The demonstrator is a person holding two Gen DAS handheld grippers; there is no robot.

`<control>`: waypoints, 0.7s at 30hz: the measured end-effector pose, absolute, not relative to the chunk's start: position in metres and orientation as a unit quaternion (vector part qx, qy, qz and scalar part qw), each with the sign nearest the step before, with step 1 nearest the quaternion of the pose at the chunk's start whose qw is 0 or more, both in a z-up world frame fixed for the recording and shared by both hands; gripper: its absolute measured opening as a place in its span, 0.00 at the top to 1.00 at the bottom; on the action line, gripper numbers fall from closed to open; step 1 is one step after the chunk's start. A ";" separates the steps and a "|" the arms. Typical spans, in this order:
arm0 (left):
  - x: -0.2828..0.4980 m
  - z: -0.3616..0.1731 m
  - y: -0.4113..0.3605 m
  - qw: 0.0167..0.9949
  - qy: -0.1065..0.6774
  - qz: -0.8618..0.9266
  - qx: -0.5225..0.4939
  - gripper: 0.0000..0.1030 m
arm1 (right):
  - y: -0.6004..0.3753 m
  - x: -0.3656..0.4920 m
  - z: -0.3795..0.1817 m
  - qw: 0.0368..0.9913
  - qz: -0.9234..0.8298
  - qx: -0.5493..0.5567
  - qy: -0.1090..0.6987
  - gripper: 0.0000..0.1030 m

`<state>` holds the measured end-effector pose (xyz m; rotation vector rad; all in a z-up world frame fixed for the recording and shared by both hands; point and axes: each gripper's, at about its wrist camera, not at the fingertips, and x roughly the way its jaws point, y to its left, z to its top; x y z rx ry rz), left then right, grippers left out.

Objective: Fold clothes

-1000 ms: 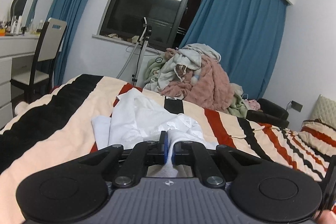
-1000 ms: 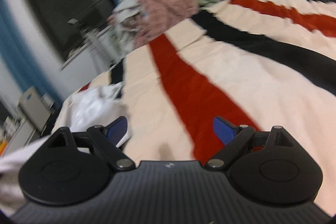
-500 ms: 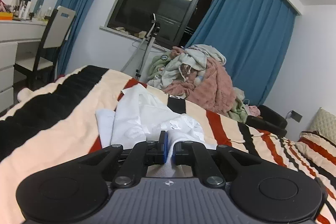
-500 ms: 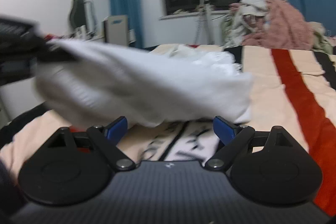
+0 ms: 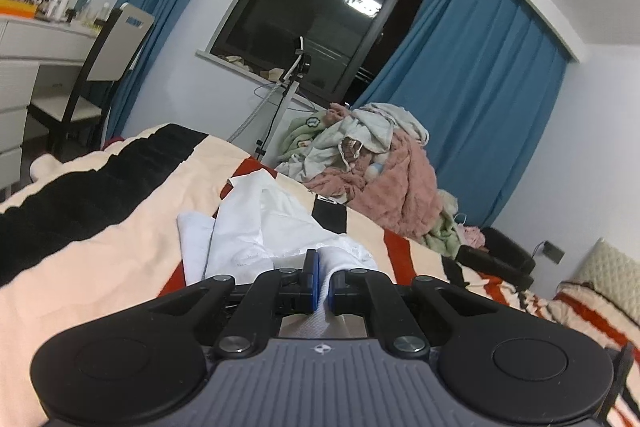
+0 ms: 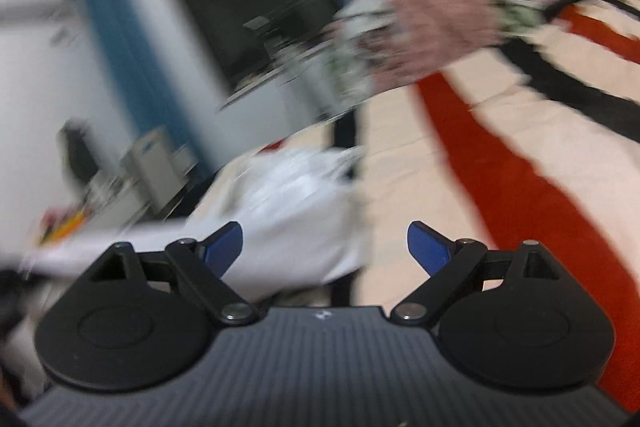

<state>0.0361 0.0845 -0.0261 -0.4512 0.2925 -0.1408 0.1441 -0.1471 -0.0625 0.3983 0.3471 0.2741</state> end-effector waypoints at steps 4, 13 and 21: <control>0.035 -0.027 0.083 0.960 0.147 -0.077 -0.225 0.96 | -0.088 0.133 -0.055 0.969 0.201 0.045 0.135 0.13; 0.045 -0.033 0.063 0.961 0.169 -0.103 -0.192 0.96 | -0.093 0.152 -0.049 0.989 0.094 0.077 0.088 0.13; 0.044 -0.032 0.052 0.960 0.149 -0.157 -0.180 0.96 | -0.130 0.148 -0.040 0.991 -0.016 0.099 0.086 0.12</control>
